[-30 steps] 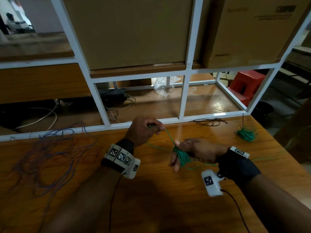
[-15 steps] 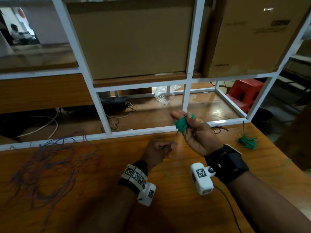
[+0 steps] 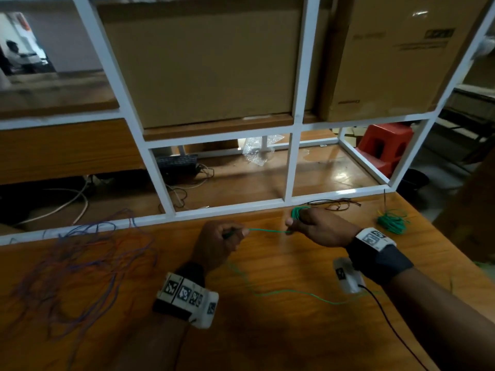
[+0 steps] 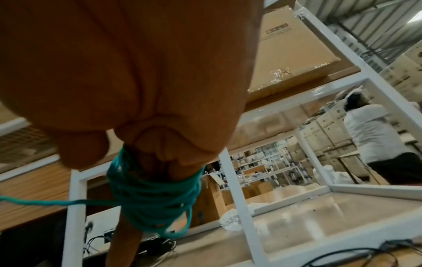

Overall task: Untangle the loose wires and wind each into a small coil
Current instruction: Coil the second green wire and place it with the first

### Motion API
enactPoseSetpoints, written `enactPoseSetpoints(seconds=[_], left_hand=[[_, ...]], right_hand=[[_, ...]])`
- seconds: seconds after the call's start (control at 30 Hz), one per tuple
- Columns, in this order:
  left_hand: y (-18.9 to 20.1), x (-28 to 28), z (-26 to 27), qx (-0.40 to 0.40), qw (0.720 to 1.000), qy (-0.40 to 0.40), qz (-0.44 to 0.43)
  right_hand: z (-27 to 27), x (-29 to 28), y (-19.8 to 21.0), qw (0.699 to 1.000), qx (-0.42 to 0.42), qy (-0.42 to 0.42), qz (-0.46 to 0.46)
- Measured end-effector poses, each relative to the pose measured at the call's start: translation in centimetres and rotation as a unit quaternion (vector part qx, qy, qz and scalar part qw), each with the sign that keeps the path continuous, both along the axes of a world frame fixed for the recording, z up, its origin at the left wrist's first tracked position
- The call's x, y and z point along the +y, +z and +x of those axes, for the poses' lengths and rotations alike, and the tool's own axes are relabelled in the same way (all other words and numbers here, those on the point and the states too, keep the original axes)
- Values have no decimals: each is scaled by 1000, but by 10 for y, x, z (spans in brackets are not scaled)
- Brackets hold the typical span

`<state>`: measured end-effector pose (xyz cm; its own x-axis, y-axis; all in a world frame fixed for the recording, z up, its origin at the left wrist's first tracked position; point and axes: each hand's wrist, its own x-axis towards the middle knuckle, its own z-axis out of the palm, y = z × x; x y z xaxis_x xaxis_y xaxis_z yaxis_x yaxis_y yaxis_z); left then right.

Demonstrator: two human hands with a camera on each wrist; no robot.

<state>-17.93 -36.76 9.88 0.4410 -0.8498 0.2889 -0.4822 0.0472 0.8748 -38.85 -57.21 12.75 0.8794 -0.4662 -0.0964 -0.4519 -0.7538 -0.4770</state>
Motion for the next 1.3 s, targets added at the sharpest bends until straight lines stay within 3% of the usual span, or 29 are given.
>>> enactPoseSetpoints(seconds=[0.07, 0.2, 0.3, 0.37, 0.47, 0.53, 0.6, 0.7, 0.77, 0.8, 0.87, 0.93, 0.97, 1.03, 1.1, 1.2, 1.3], left_hand=[[10, 2, 11, -40, 999, -6, 6], [42, -7, 19, -43, 999, -6, 30], [60, -22, 14, -50, 998, -26, 3], [57, -35, 14, -18, 1000, -25, -2], [46, -44, 8, 18, 998, -54, 19], [42, -46, -6, 53, 996, -56, 46], [31, -49, -18, 93, 991, -53, 83], [8, -39, -23, 148, 984, -78, 63], [-4, -27, -18, 210, 974, -58, 57], [-8, -21, -15, 202, 977, -38, 60], [-13, -11, -8, 138, 988, -2, 64], [-9, -5, 0, 67, 996, 7, 54], [-5, -4, 5, 36, 998, 7, 43], [3, -6, 13, -17, 1000, 3, 25], [16, -9, 16, -50, 999, -7, 20], [34, -20, 21, -60, 998, -2, 11], [47, -37, 23, -49, 999, -13, 0]], right_hand=[[-5, 13, 4, 999, 34, 35, 20], [-5, 45, 6, 986, 44, 108, 115], [1, 64, 9, 956, 34, 172, 237], [6, 71, 11, 897, -30, 193, 397], [18, 74, 22, 774, -132, 206, 585], [25, 74, 37, 674, -221, 199, 676], [33, 68, 51, 624, -317, 166, 695], [40, 48, 64, 692, -414, 46, 590], [34, 27, 64, 765, -454, -4, 457], [29, 18, 63, 808, -452, -22, 377], [21, 7, 53, 897, -383, -60, 213], [16, 4, 38, 969, -224, -66, 79], [15, 6, 30, 990, -133, -44, 36], [13, 16, 18, 1000, 14, 7, 1], [10, 26, 16, 996, 80, 21, 33], [7, 38, 17, 980, 99, 42, 169], [8, 48, 13, 929, 70, 129, 341]])
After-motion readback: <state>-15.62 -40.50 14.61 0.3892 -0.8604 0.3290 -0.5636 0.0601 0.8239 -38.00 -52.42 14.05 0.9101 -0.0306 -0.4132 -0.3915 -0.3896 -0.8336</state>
